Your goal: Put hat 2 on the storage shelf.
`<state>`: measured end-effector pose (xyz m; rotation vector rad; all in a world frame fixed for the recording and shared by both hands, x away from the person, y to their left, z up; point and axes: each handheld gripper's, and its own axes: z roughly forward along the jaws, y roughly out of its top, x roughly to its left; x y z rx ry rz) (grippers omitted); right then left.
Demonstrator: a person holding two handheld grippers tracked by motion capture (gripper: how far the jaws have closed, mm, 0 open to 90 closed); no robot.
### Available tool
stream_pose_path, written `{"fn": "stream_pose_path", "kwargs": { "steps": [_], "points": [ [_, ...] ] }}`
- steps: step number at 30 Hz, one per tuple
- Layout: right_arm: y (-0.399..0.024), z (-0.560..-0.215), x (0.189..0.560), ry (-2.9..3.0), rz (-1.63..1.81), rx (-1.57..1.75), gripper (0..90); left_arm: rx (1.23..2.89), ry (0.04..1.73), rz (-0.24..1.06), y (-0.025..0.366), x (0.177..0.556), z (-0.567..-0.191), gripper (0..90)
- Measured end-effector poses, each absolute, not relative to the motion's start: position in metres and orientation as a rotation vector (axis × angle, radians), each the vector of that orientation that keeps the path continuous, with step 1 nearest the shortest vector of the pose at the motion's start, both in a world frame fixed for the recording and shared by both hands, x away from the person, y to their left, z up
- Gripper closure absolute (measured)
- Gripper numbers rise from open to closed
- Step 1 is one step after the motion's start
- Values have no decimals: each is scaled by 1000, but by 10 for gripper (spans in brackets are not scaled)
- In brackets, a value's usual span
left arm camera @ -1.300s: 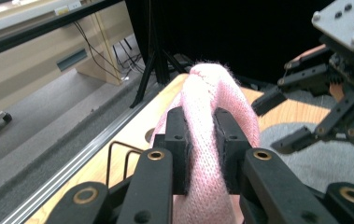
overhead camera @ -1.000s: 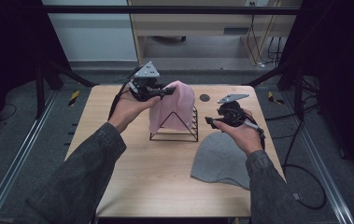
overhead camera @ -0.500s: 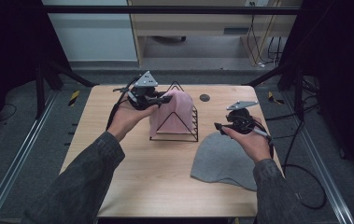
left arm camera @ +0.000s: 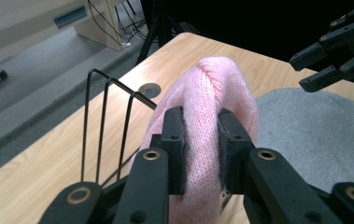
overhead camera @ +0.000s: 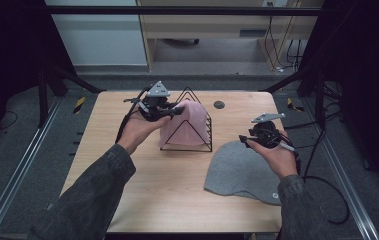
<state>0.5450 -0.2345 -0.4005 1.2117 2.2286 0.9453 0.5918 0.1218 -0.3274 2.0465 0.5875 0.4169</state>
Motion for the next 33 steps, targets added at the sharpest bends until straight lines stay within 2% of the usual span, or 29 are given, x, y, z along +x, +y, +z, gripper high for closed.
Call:
{"fn": "stream_pose_path", "kwargs": {
  "steps": [6, 16, 23, 33],
  "points": [
    [-247, -410, 544, 2217, 940, 1266, 559, 2052, 585, 402, 120, 589, -331, 674],
    [-261, -427, 541, 2220, 905, 1322, 578, 2050, 558, 475, 124, 565, -328, 426],
    [-271, -437, 548, 2212, 882, 1368, 591, 2068, 596, 487, 147, 551, -337, 286],
    [-281, -448, 557, 2200, 837, 1441, 615, 2092, 684, 456, 186, 533, -356, 139]
  ]
}}
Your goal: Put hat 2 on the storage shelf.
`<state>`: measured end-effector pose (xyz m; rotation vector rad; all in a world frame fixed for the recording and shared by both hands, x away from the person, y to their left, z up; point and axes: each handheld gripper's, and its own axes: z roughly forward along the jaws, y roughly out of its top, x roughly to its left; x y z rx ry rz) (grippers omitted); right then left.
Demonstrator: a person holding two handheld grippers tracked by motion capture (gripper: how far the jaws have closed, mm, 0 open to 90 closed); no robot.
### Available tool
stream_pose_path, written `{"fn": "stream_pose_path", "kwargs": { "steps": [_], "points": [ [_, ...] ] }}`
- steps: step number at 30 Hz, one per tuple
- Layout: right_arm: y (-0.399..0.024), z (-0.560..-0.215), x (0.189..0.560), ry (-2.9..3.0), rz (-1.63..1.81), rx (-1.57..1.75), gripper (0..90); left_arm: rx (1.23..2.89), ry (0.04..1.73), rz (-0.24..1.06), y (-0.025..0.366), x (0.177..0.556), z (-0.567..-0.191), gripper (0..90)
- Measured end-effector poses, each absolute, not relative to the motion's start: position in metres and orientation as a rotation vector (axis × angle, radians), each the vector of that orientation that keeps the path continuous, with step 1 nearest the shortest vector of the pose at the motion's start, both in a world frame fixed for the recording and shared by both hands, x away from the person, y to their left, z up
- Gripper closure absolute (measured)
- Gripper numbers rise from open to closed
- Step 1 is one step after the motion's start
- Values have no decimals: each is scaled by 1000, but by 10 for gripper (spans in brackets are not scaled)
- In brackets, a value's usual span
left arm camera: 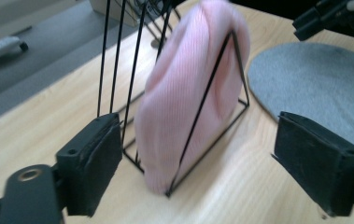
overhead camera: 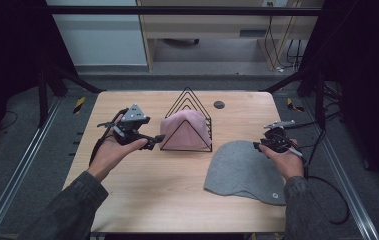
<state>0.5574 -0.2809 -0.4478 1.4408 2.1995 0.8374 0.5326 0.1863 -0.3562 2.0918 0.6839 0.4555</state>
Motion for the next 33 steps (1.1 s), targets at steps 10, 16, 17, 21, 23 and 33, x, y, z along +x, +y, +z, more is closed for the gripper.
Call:
{"fn": "stream_pose_path", "kwargs": {
  "steps": [10, 16, 17, 21, 23, 33],
  "points": [
    [-299, -466, 568, 2158, 816, 1611, 549, 2174, 716, 438, 219, 506, -386, 74],
    [-300, -473, 571, 2167, 779, 1638, 535, 2204, 755, 415, 237, 492, -407, 74],
    [-299, -474, 571, 2174, 775, 1640, 536, 2216, 755, 413, 239, 491, -410, 74],
    [-296, -478, 573, 2198, 740, 1636, 551, 2218, 771, 400, 246, 488, -419, 75],
    [-294, -480, 573, 2209, 721, 1629, 579, 2208, 782, 399, 249, 486, -422, 75],
    [-291, -480, 571, 2281, 695, 1560, 817, 2097, 857, 376, 265, 482, -443, 83]
  ]
}}
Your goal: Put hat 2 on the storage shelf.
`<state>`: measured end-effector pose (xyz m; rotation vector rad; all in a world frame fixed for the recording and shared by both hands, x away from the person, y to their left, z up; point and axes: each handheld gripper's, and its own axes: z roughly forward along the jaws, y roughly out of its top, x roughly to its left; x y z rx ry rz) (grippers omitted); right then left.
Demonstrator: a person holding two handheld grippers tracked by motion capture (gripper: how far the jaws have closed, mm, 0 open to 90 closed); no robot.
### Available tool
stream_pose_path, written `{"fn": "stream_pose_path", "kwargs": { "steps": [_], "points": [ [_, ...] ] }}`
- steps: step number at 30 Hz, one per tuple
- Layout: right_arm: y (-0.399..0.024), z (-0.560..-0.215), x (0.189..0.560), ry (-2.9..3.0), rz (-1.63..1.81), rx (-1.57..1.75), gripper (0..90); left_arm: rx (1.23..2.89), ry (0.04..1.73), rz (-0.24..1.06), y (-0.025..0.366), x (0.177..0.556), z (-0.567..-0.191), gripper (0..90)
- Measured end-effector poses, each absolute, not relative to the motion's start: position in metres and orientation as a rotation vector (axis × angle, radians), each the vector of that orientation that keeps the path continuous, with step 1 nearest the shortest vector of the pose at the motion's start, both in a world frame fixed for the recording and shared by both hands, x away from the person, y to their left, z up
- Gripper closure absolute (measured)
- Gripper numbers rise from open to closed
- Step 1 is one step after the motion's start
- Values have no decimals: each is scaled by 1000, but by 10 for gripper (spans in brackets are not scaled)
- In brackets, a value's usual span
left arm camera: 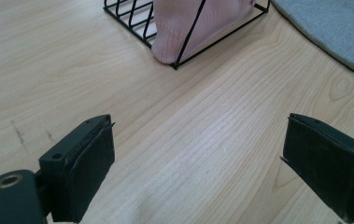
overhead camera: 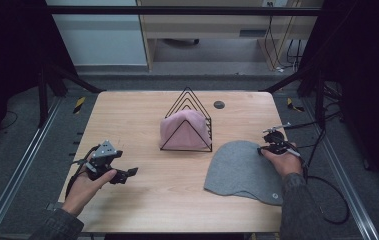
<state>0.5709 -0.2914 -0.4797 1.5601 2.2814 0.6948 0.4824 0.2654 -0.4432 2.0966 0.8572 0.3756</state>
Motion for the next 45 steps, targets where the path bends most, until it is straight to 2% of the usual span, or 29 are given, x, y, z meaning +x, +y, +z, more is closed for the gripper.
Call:
{"fn": "stream_pose_path", "kwargs": {
  "steps": [3, 9, 24, 35, 45],
  "points": [
    [-289, -479, 571, 2298, 697, 1557, 860, 2111, 872, 377, 268, 482, -451, 83],
    [-285, -470, 561, 2295, 783, 1534, 866, 2122, 915, 391, 277, 478, -461, 95],
    [-253, -390, 495, 2221, 1098, 1235, 871, 2104, 938, 421, 281, 473, -461, 82],
    [-206, -352, 472, 2266, 1203, 998, 871, 2098, 936, 421, 283, 472, -461, 83],
    [-180, -317, 459, 2266, 1266, 852, 872, 2119, 889, 403, 276, 469, -460, 82]
  ]
}}
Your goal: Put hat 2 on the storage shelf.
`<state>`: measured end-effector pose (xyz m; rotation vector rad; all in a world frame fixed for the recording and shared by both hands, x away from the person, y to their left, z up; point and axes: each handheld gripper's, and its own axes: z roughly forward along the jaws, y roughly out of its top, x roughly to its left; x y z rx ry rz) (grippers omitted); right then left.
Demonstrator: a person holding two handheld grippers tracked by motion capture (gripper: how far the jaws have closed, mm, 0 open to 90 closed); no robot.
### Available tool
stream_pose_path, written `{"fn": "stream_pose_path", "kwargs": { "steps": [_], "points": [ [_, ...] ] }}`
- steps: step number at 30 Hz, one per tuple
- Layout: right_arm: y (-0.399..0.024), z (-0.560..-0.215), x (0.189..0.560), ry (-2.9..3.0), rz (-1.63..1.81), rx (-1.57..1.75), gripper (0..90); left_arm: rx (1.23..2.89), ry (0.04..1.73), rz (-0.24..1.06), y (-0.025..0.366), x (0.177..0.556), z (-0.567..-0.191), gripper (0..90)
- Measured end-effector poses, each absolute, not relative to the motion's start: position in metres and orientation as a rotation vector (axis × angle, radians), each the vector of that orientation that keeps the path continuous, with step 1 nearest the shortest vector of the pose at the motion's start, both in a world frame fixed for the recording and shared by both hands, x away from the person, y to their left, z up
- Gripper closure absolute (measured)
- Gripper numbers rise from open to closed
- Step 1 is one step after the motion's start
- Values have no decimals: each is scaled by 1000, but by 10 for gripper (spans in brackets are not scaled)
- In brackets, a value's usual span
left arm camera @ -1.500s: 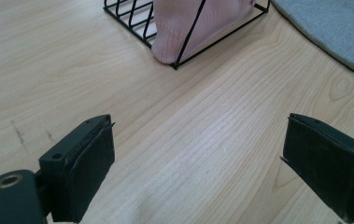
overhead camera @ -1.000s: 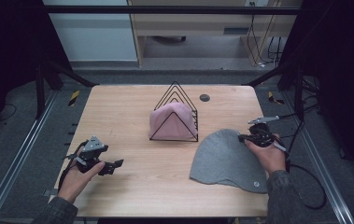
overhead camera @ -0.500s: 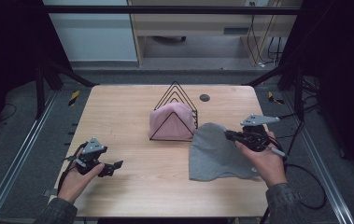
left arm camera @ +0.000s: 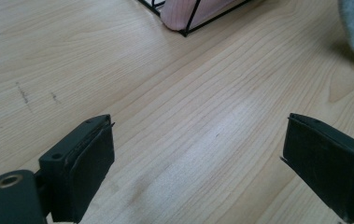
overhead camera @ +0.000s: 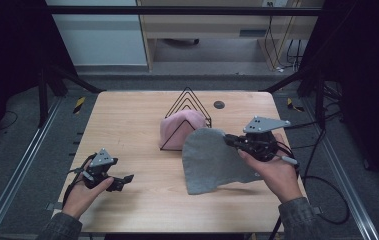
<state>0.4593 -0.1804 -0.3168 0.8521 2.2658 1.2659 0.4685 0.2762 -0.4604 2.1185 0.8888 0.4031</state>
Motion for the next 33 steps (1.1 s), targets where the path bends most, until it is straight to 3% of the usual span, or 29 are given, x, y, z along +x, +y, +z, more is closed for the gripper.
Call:
{"fn": "stream_pose_path", "kwargs": {
  "steps": [20, 33],
  "points": [
    [-130, -281, 450, 2288, 1344, 687, 874, 2134, 845, 383, 271, 465, -459, 83],
    [-101, -258, 452, 2288, 1467, 565, 873, 2130, 713, 358, 235, 461, -420, 119]
  ]
}}
